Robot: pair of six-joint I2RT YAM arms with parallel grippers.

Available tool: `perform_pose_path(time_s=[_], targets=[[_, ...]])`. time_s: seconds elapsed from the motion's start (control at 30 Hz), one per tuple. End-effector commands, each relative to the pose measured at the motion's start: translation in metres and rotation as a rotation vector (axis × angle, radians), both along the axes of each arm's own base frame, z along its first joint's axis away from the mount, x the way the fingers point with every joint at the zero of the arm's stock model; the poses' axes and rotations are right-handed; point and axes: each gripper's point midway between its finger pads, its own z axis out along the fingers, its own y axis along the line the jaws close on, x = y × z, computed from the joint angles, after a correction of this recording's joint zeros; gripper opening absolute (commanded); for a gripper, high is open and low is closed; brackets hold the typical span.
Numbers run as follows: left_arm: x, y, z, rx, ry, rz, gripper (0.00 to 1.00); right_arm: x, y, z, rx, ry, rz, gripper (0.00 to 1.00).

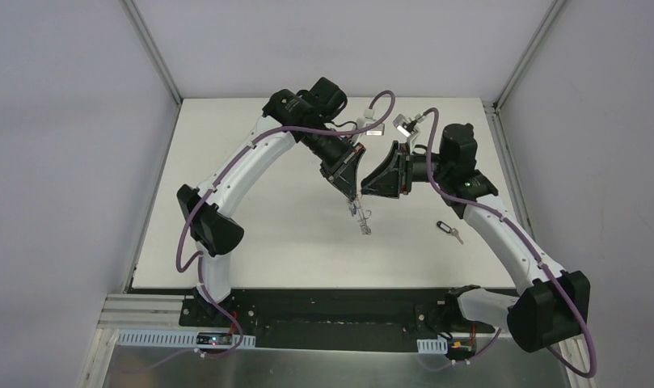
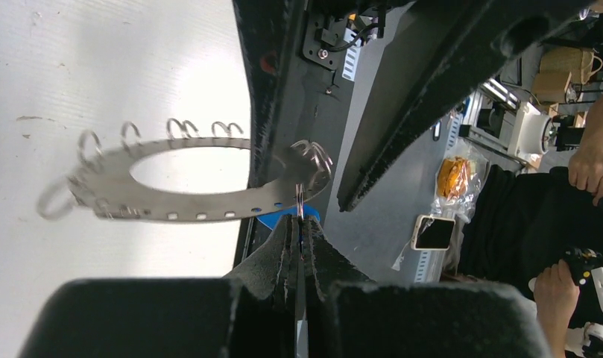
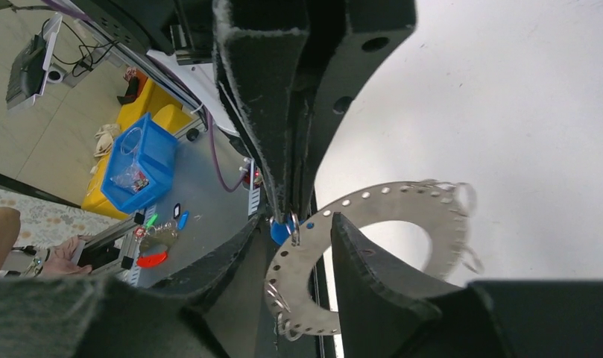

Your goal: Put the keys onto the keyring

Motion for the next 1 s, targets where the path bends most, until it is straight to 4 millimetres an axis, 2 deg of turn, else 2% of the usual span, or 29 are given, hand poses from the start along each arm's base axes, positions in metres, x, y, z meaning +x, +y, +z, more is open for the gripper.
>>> perform_pose_path(time_s=[0.0,0.37,0.67,0.73,0.83,0.97], targets=[[-0.0055,0.0011,0.0095,-0.028,-0.006,-0.020,0.00,-0.0112,0.0055,0.0041,0.015,-0.048,0.062,0.38],[-0.0072,0.0017,0.0105,-0.034,-0.008,-0.029,0.00,-0.0125,0.0084,-0.0054,0.004,-0.038,0.076,0.27],[-0.0065,0.0013,0.0090,-0.032,-0.006,-0.030,0.00,-0.0126,0.0116,-0.0050,0.005,-0.025,0.091,0.19],[-0.0057,0.0005,0.0084,-0.032,-0.005,-0.027,0.00,-0.0139,0.0133,-0.0047,0.009,-0.016,0.100,0.15],[-0.0050,-0.0002,0.0078,-0.034,-0.006,-0.028,0.00,-0.0128,0.0149,-0.0050,0.013,-0.003,0.101,0.02],[-0.0053,-0.0004,0.0094,-0.062,-0.015,-0.042,0.01,-0.0078,0.0139,0.0019,0.027,-0.012,0.078,0.00]])
